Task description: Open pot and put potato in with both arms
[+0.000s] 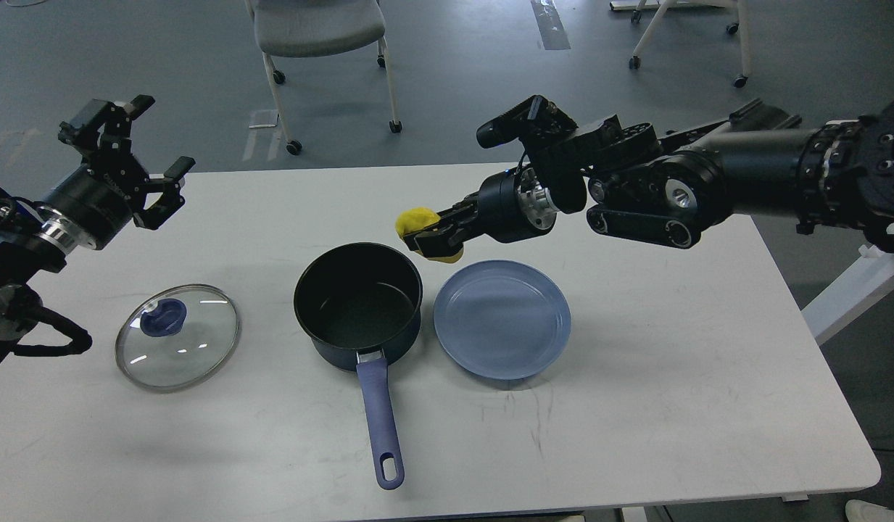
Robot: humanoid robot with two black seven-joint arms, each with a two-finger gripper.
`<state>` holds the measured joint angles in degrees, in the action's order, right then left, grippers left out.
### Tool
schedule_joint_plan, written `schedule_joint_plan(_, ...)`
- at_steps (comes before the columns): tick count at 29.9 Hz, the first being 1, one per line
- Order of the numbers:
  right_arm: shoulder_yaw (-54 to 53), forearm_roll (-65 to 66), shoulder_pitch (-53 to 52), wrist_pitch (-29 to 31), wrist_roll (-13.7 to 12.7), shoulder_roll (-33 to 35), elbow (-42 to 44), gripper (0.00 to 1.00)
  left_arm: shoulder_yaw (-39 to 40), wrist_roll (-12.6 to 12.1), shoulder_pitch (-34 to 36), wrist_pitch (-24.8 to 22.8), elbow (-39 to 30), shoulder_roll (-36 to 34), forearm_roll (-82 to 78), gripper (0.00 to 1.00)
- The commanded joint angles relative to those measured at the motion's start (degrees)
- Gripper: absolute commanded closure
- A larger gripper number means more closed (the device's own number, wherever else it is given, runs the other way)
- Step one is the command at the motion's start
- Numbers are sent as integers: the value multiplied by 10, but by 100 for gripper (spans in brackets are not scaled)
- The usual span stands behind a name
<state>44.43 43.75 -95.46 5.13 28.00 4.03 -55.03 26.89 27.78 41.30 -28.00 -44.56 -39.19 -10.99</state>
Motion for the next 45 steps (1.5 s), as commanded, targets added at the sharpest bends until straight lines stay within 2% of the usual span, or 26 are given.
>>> schedule_joint_plan(1, -5, -38, 7, -4, 0, -19, -2, 69, 0, 0, -1, 0, -2, -1, 0, 2)
schedule_joint_plan(4, -6, -81, 16, -4, 0, -40, 0, 68, 0, 0, -1, 0, -2, -1, 0, 2)
schedule_joint_plan(14, -7, -203, 57, -6, 0, -40, 17, 64, 1, 1, -3, 0, -6, -1, 1, 2)
schedule_joint_plan(21, -19, -224, 79, -5, 0, -40, 27, 63, 1, 1, -3, 0, -7, -1, 1, 2)
schedule_joint_plan(23, -23, -227, 85, -5, 0, -40, 32, 57, 1, 1, -3, 0, -6, -1, 1, 2)
schedule_joint_plan(25, -23, -227, 92, -5, 0, -40, 41, 45, 1, 1, -3, 0, -6, -1, 1, 2)
schedule_joint_plan(27, -23, -227, 96, -6, 0, -40, 42, 39, 1, 1, -4, 0, -6, -1, 1, 2)
schedule_joint_plan(29, -27, -227, 99, -5, 0, -40, 46, 38, 1, 1, -4, 0, -6, -1, 1, 2)
schedule_joint_plan(31, -31, -227, 104, -5, 0, -40, 50, 30, 1, 1, -3, 0, -6, -2, 1, 2)
schedule_joint_plan(35, -36, -228, 104, -5, 0, -40, 52, 28, 1, 1, -4, 0, -6, -3, 1, 2)
schedule_joint_plan(36, -40, -228, 104, -5, 0, -40, 52, 23, 1, 1, -3, 0, -6, -3, 1, 2)
schedule_joint_plan(40, -42, -228, 104, -4, 0, -40, 52, 15, 1, 1, -4, 0, -6, -4, 1, 2)
schedule_joint_plan(45, -44, -232, 99, -2, 0, -40, 51, 14, 1, 1, -4, 0, -6, -4, 1, 2)
